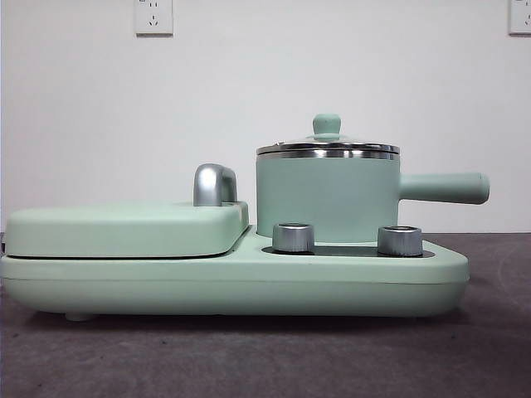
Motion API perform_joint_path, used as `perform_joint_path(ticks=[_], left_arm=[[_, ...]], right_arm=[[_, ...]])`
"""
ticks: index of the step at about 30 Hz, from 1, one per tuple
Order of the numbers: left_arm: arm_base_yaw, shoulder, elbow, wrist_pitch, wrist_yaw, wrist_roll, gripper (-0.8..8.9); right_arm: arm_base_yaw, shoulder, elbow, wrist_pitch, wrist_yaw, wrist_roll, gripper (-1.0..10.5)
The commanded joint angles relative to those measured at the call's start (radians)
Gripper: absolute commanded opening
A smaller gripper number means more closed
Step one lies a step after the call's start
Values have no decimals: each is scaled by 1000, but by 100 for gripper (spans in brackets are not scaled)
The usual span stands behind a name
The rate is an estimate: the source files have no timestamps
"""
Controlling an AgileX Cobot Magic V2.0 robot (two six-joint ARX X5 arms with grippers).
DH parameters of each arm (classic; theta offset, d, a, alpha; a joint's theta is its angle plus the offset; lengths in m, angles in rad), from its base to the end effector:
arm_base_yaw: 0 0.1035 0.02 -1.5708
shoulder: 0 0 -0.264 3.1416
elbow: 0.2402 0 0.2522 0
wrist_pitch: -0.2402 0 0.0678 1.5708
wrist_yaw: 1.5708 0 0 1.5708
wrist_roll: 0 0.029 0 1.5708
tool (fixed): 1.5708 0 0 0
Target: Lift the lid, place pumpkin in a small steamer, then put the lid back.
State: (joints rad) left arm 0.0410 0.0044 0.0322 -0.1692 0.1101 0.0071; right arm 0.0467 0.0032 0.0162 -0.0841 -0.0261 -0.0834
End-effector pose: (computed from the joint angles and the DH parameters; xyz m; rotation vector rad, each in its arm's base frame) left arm 0.0949 0.0007 0.1578 -0.0036 0.1408 -0.0695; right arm 0.0966 0.0053 0.1606 -0.0841 0.0680 0.0757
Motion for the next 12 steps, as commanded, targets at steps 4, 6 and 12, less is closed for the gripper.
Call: perform_joint_path(ticks=[4,6,12], left_arm=[[2,-1,-20,12,0,4,7],[2,-1,-20,12,0,4,7],[2,-1,-20,12,0,4,7]], right_arm=[[3,0,-4,13,1,16,20],[3,0,-4,16,1,16,20],[3,0,-4,40,1,16,20]])
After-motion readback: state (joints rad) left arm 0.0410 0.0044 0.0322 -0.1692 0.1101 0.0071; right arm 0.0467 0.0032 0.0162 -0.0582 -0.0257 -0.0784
